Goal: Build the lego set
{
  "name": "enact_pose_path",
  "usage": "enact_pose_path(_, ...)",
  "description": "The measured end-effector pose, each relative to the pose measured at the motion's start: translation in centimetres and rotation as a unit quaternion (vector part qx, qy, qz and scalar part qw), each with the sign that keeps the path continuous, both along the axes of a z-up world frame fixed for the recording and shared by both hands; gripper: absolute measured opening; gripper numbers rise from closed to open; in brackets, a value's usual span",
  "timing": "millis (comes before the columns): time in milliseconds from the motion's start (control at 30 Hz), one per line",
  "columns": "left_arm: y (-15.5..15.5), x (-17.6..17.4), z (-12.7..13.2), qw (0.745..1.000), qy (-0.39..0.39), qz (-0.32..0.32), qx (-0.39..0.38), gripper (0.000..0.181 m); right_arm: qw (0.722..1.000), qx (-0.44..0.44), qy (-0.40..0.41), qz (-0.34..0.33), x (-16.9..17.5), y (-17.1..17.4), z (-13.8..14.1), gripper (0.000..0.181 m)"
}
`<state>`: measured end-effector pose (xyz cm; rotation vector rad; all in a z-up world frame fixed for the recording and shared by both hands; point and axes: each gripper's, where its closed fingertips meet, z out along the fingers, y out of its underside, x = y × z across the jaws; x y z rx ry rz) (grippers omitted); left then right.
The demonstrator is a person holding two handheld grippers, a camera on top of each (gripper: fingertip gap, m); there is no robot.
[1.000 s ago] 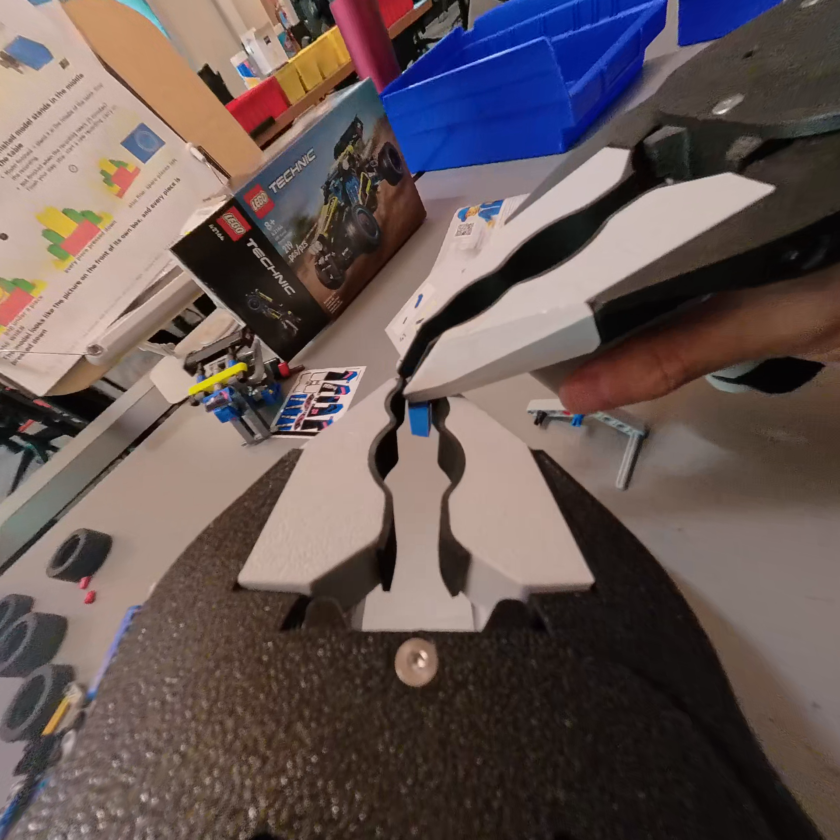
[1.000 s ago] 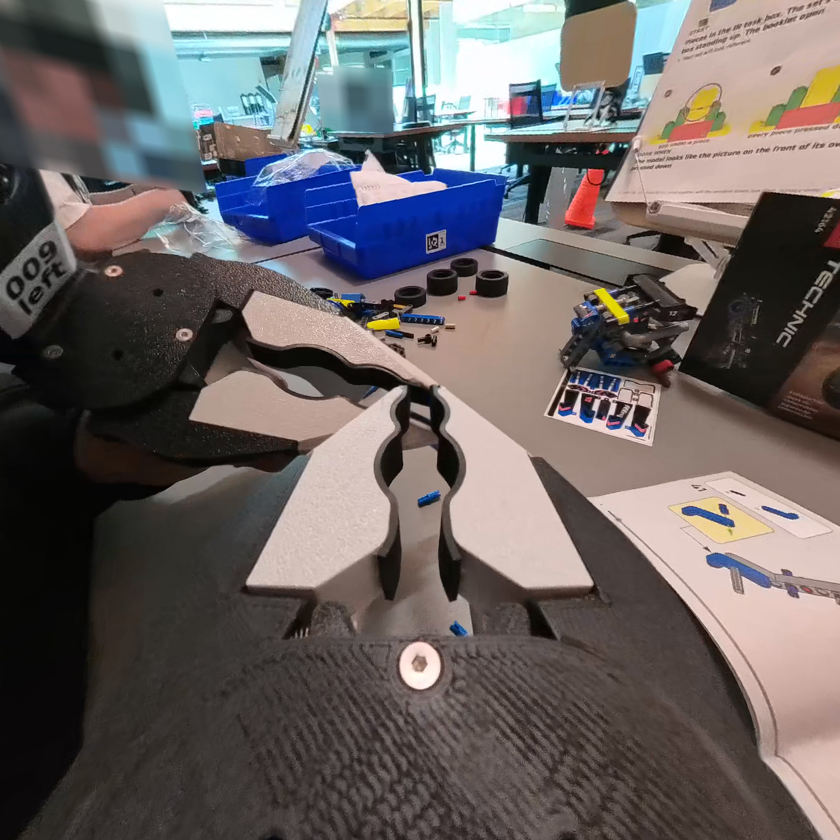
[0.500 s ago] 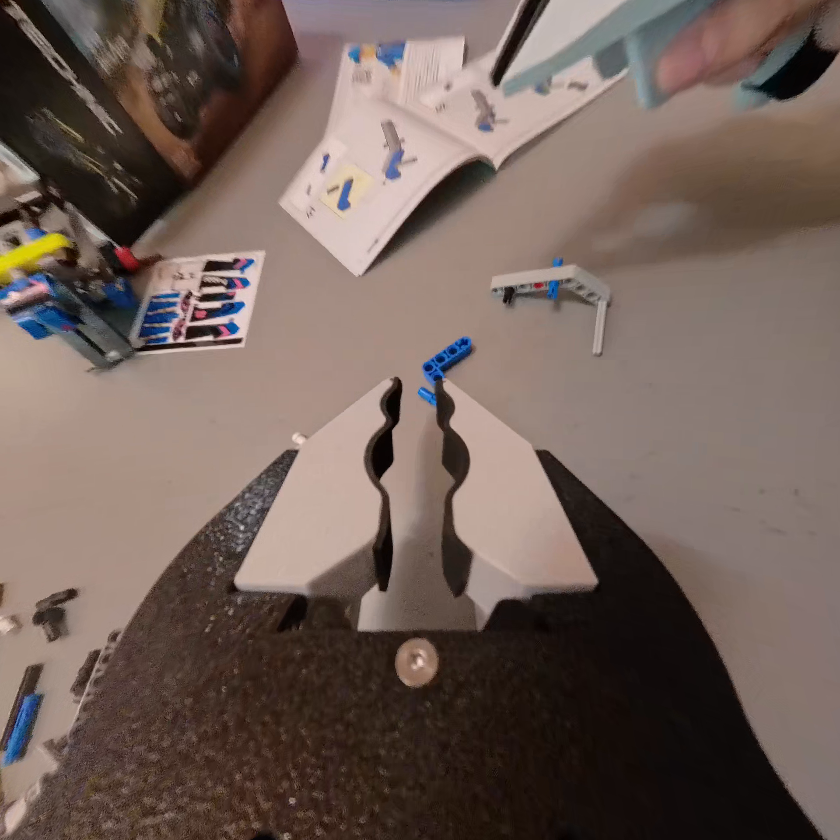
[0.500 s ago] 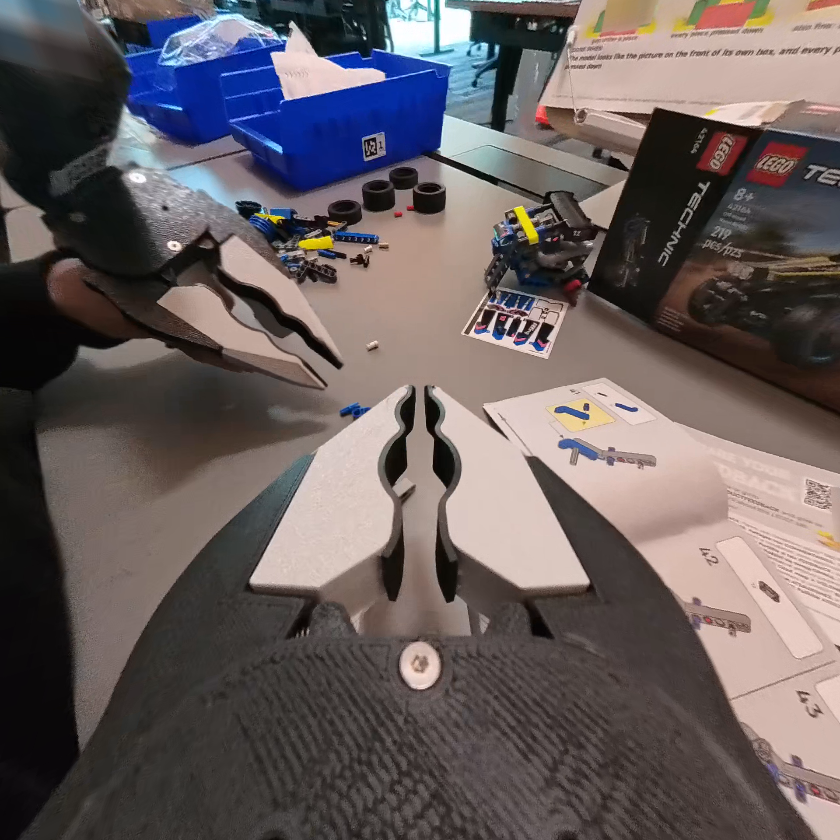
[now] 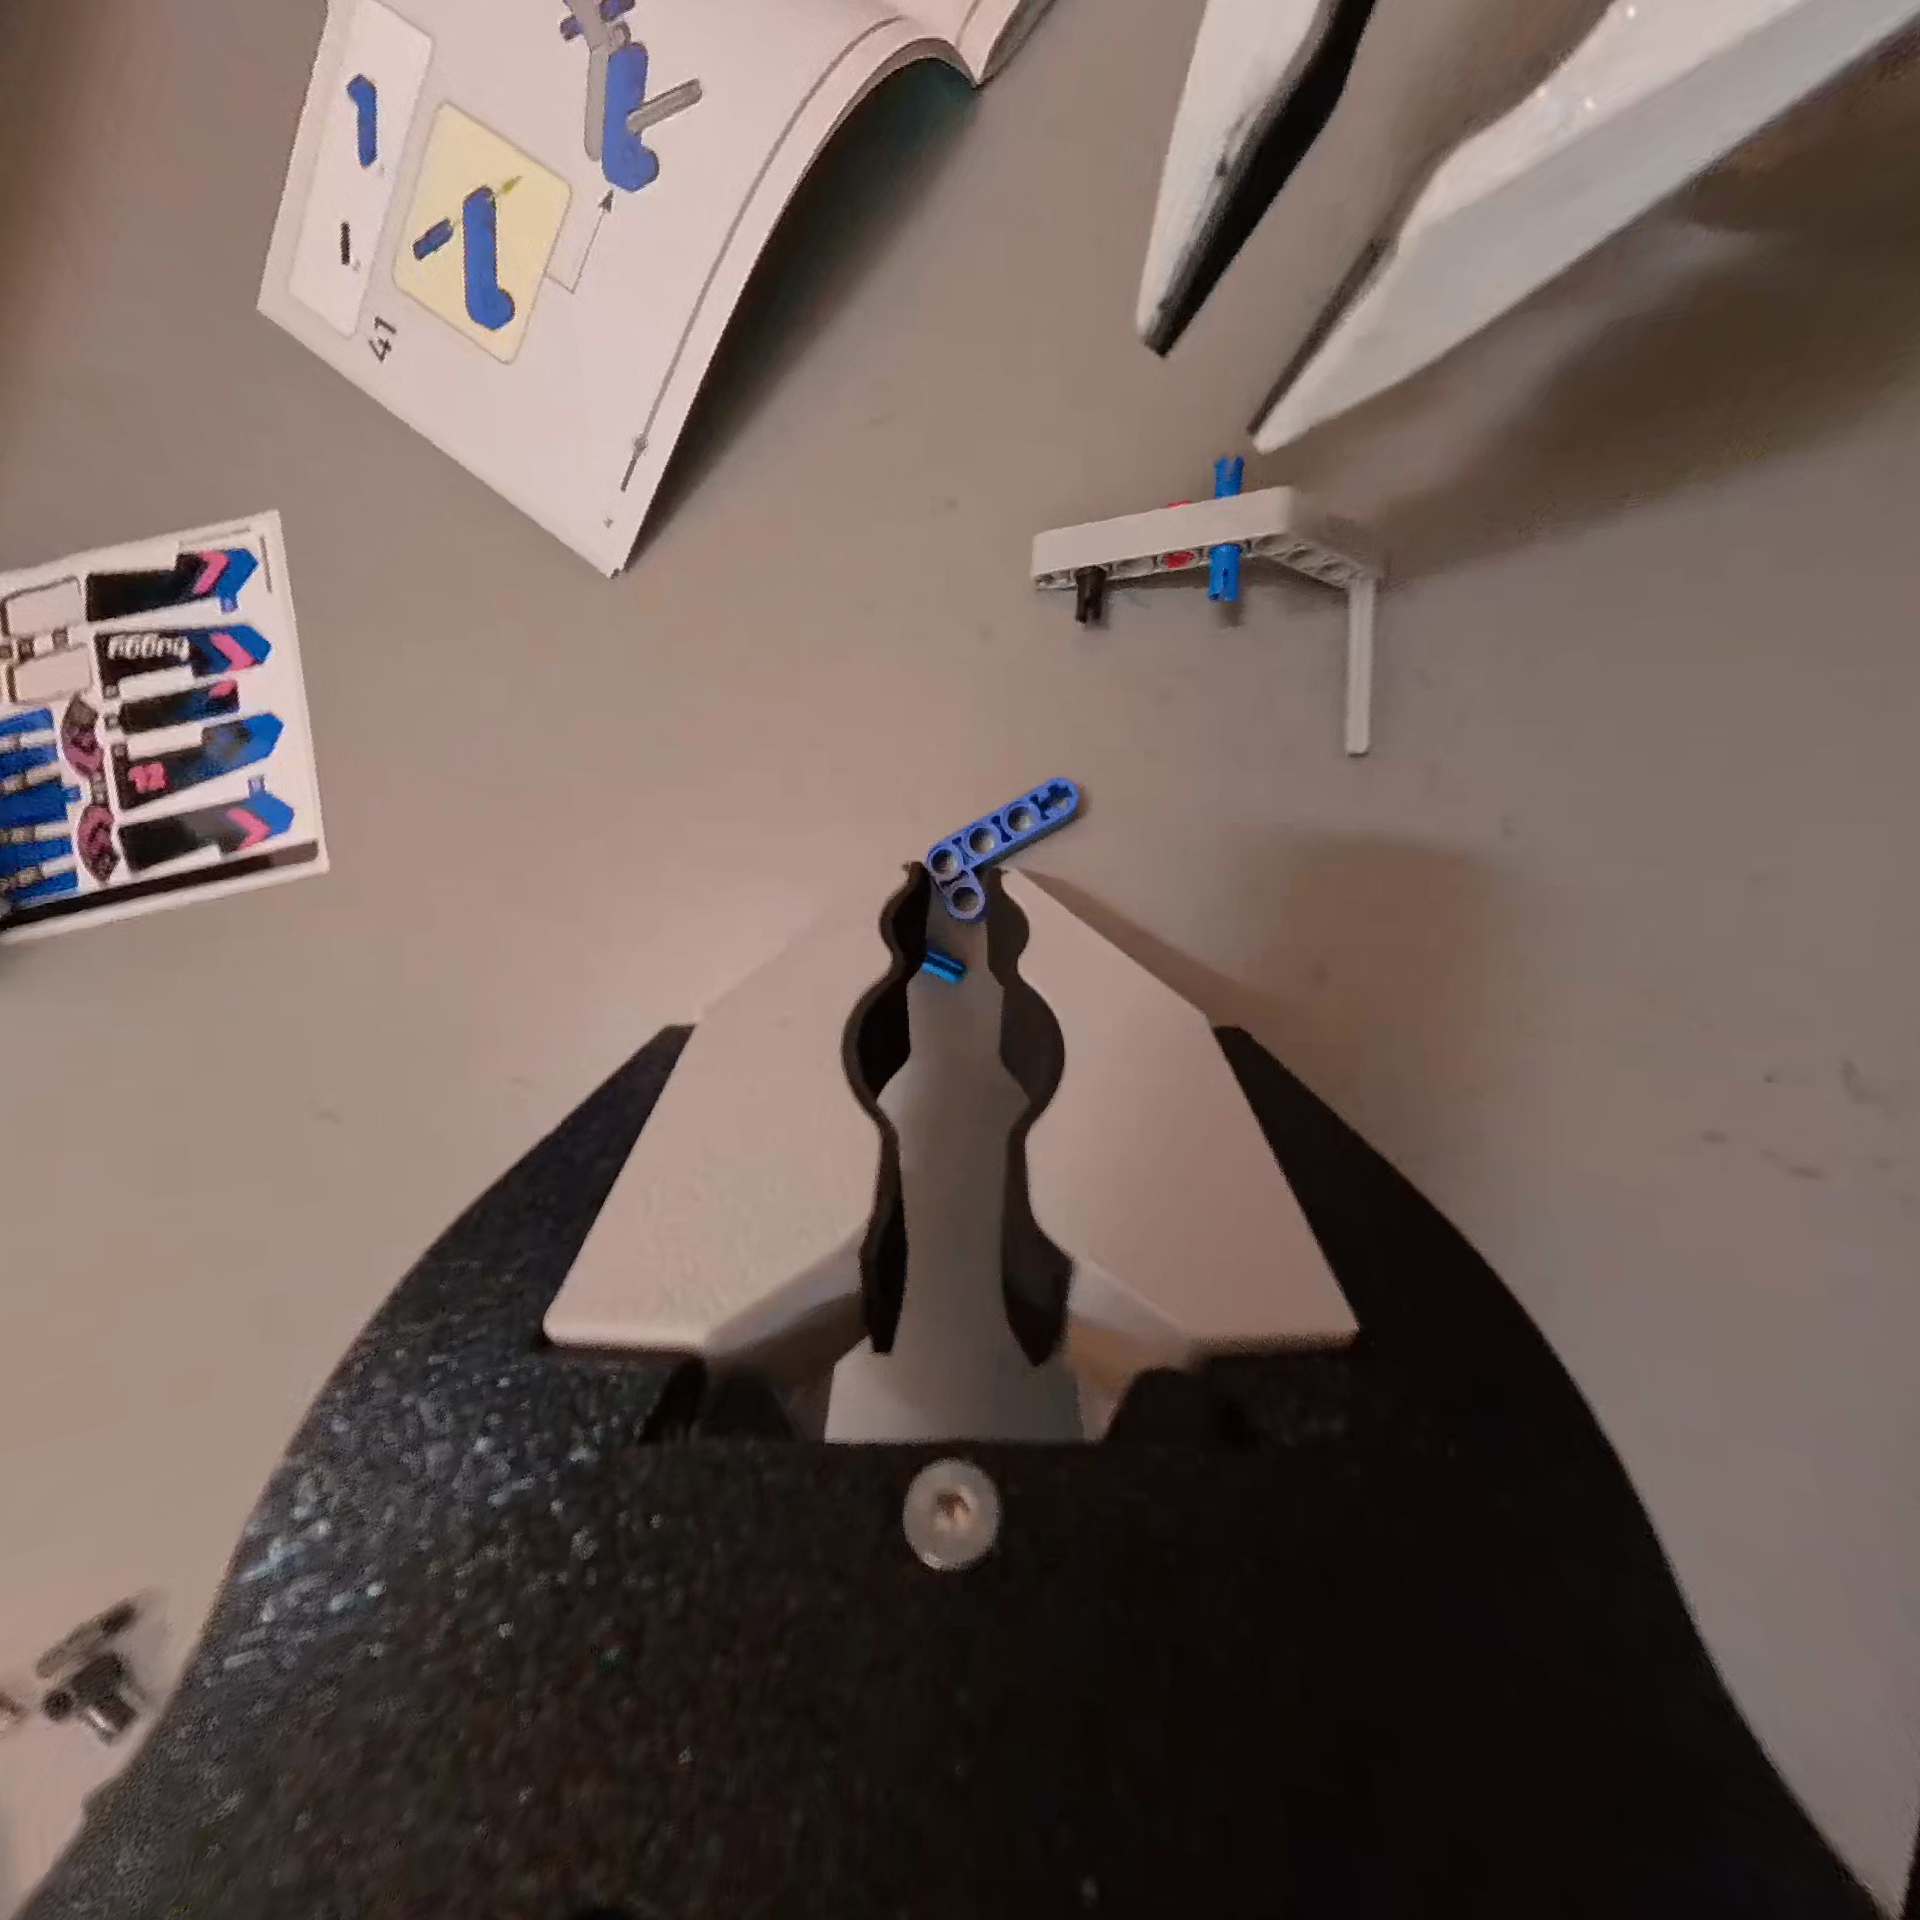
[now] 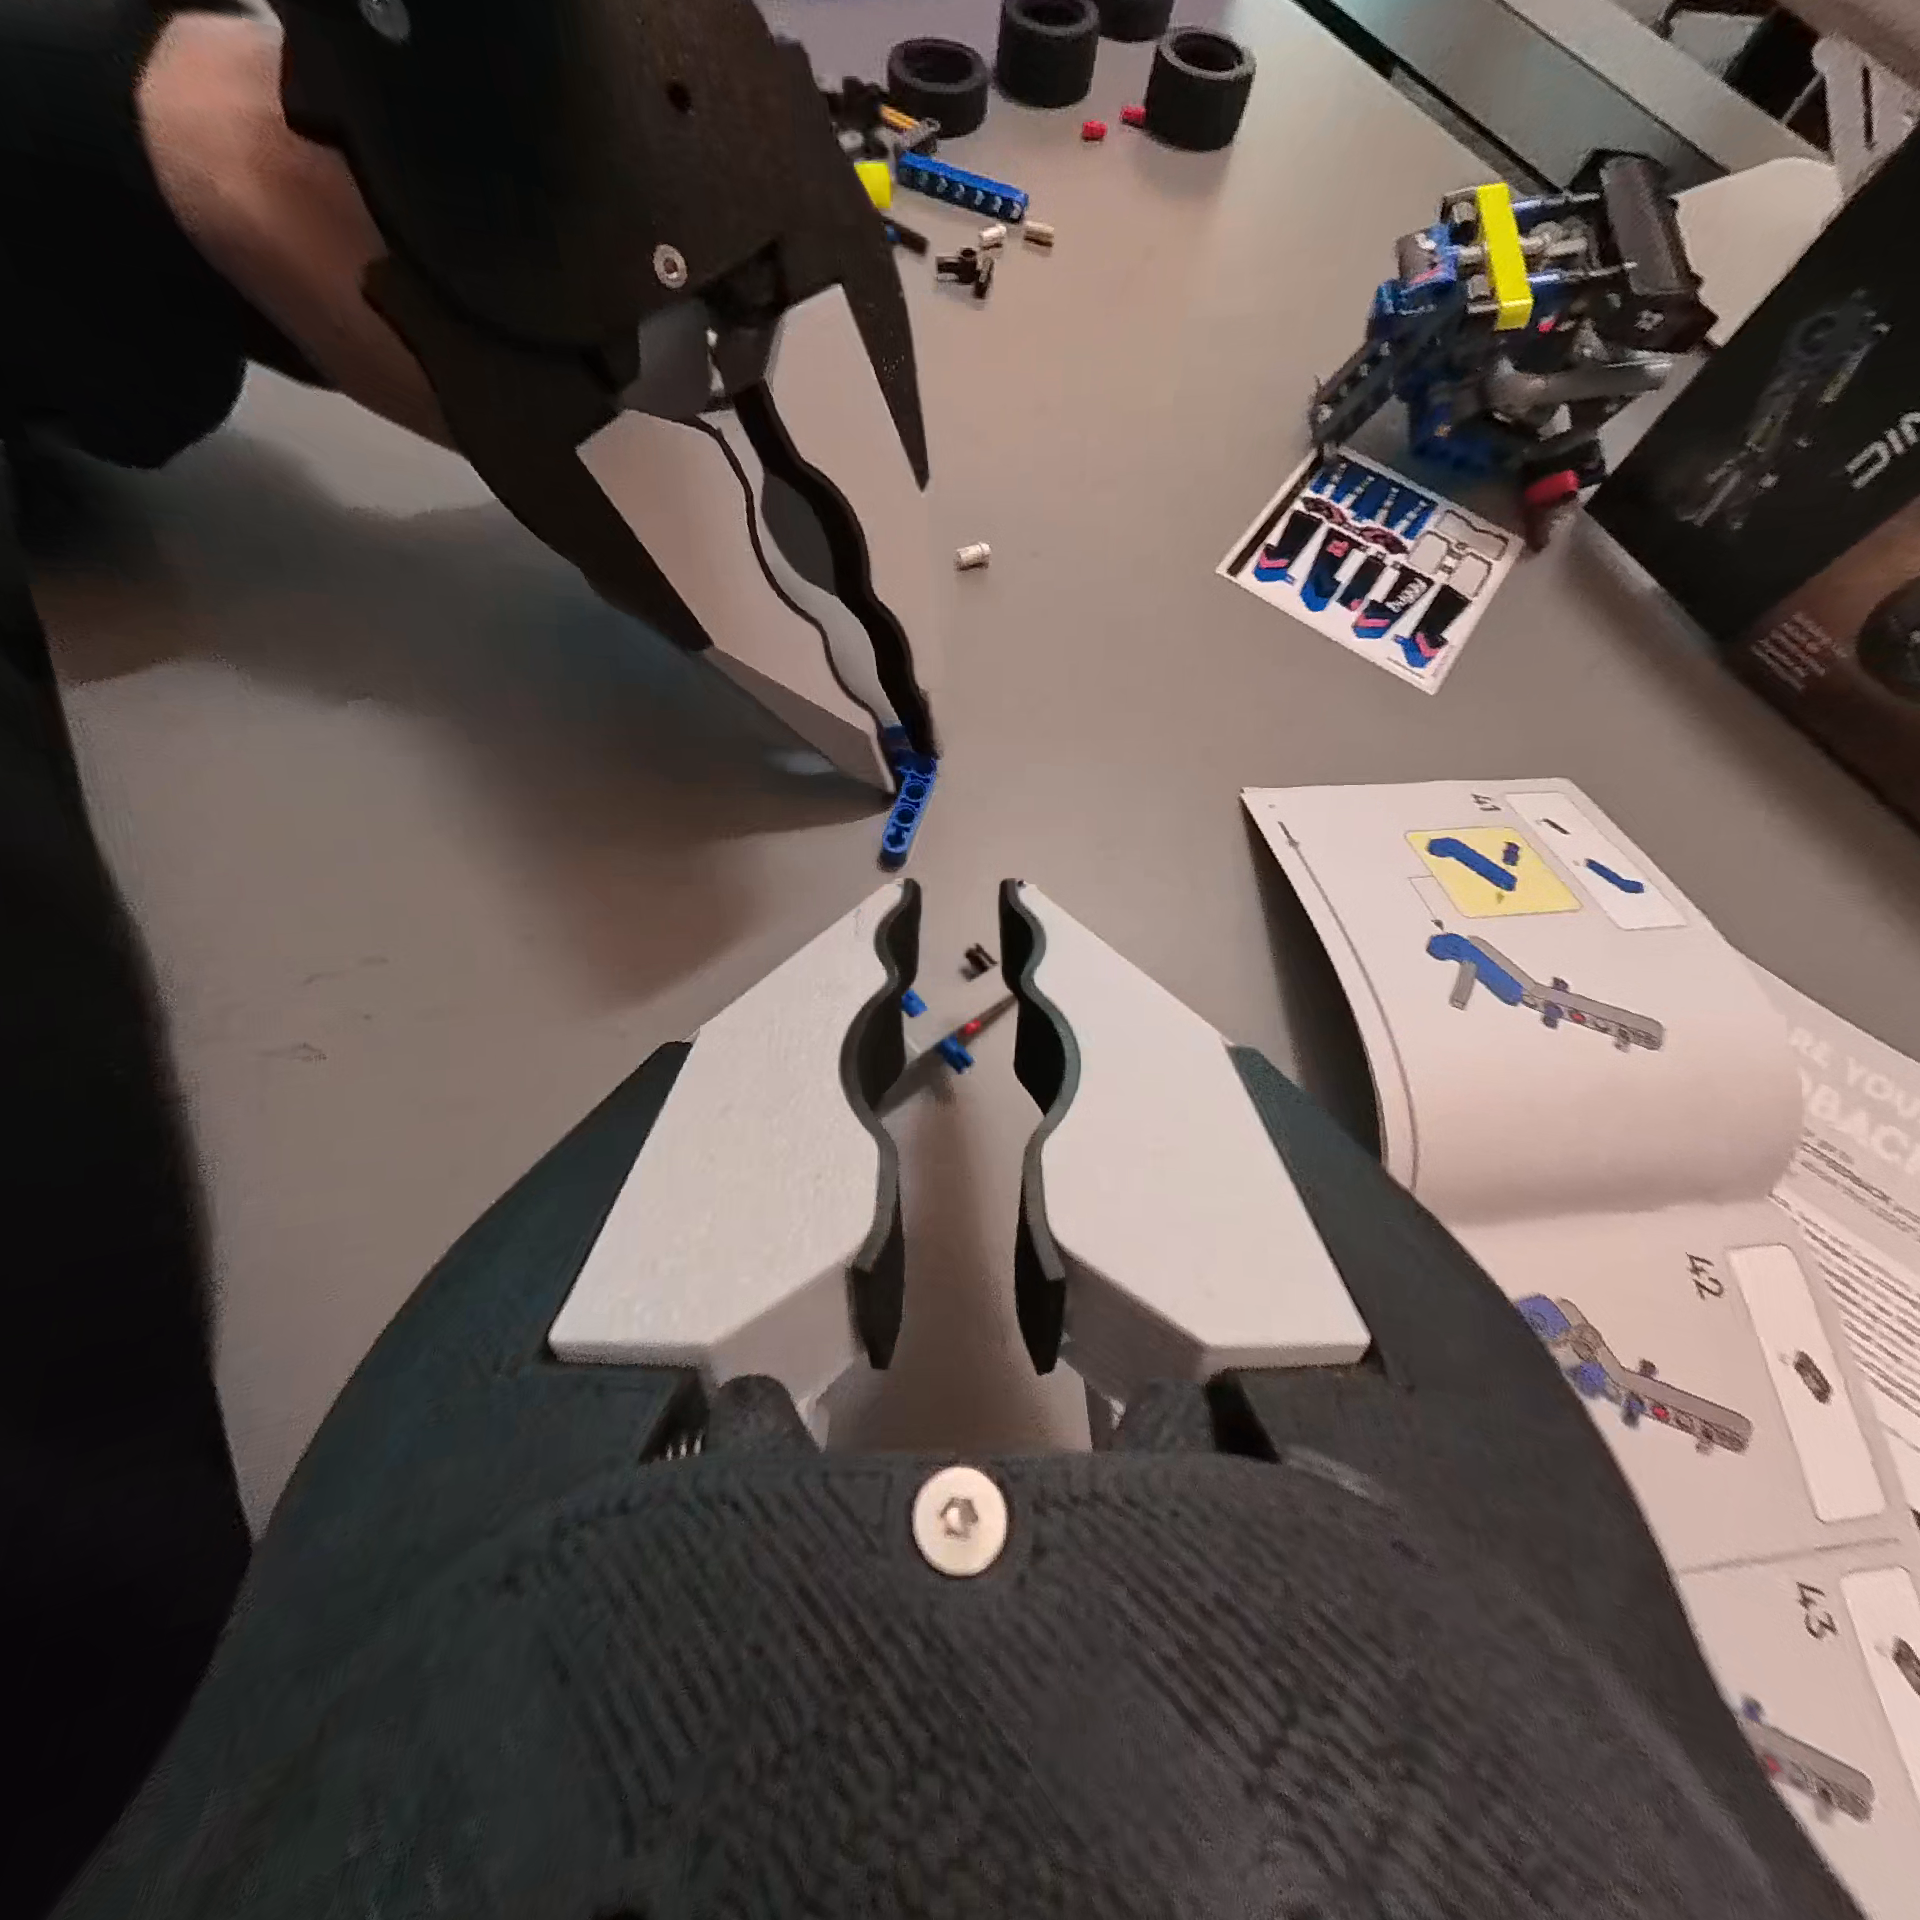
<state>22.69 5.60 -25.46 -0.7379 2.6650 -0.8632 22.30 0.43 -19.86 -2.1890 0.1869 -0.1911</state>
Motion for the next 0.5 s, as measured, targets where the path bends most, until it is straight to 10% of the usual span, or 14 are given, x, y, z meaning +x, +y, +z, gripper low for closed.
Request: enact_pose_path(500, 0.3, 0.2, 5.0, 0.958, -0.093, 0.159, -0.220, 0.005, 0.998, 0.060, -0.002, -0.016, -0.1, 4.8, 0.2, 0.012)
